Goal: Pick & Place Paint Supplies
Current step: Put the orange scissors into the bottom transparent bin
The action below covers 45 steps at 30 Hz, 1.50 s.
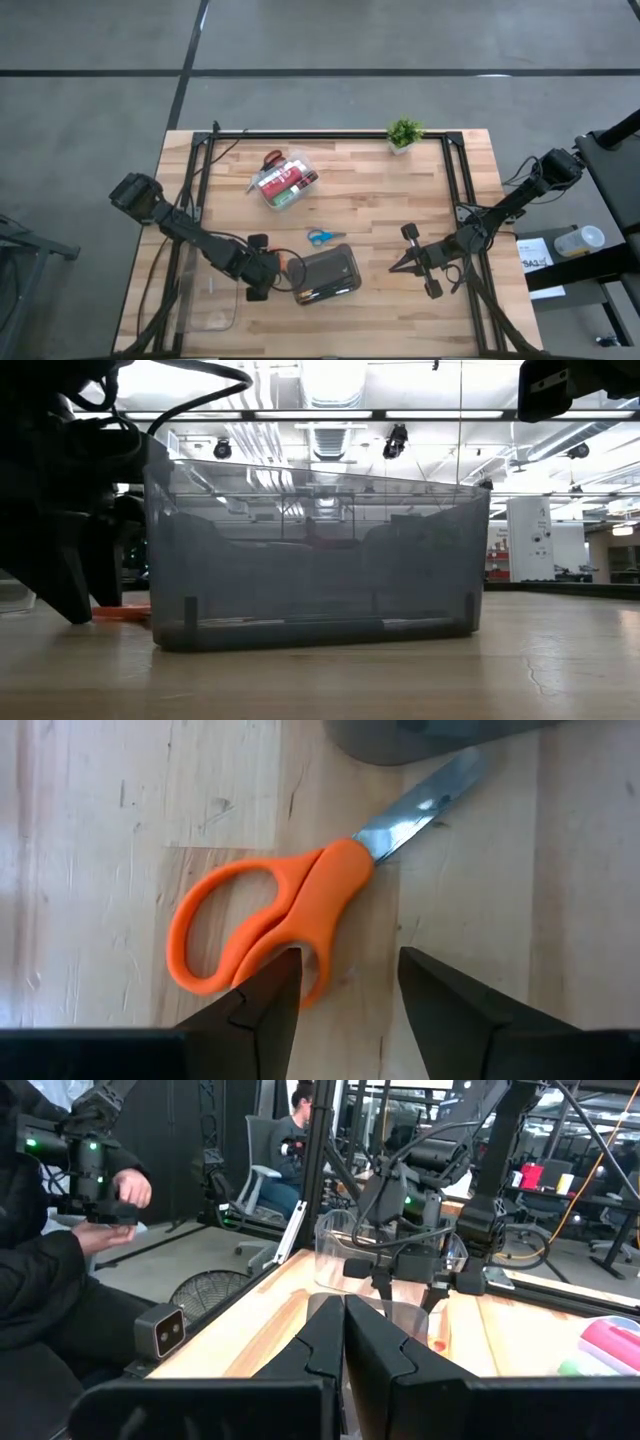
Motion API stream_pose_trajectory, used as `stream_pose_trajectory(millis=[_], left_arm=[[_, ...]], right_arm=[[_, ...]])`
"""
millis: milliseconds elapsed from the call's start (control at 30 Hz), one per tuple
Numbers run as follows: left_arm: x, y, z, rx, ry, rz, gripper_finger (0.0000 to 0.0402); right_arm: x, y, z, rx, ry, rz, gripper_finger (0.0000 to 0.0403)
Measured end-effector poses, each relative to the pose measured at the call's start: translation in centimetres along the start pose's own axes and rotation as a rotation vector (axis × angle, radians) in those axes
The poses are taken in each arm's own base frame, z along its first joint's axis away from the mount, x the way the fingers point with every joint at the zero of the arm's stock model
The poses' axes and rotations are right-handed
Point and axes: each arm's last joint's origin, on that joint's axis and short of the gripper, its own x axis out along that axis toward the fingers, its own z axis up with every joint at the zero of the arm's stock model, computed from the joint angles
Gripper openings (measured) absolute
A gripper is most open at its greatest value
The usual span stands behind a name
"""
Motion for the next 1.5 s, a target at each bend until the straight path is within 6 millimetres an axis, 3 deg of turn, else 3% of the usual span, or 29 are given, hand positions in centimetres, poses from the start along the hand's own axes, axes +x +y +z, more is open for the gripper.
stream_pose_trajectory(millis=[267, 733, 1500], left_arm=[[0.2, 0.6, 0.3, -0.008, 0.023, -0.031, 0.0162], [0.3, 0.6, 0.4, -0.005, 0.016, -0.032, 0.0011], [-0.8, 0.4, 1.3, 0.002, 0.066, -0.009, 0.0012]], right_arm=[[0.0, 0.0, 0.0, 0.000, 0.000, -0.001, 0.0008], [0.0, 0.0, 0.0, 0.000, 0.000, -0.001, 0.0008], [0.0, 0.0, 0.0, 0.000, 0.000, 0.000, 0.0008]])
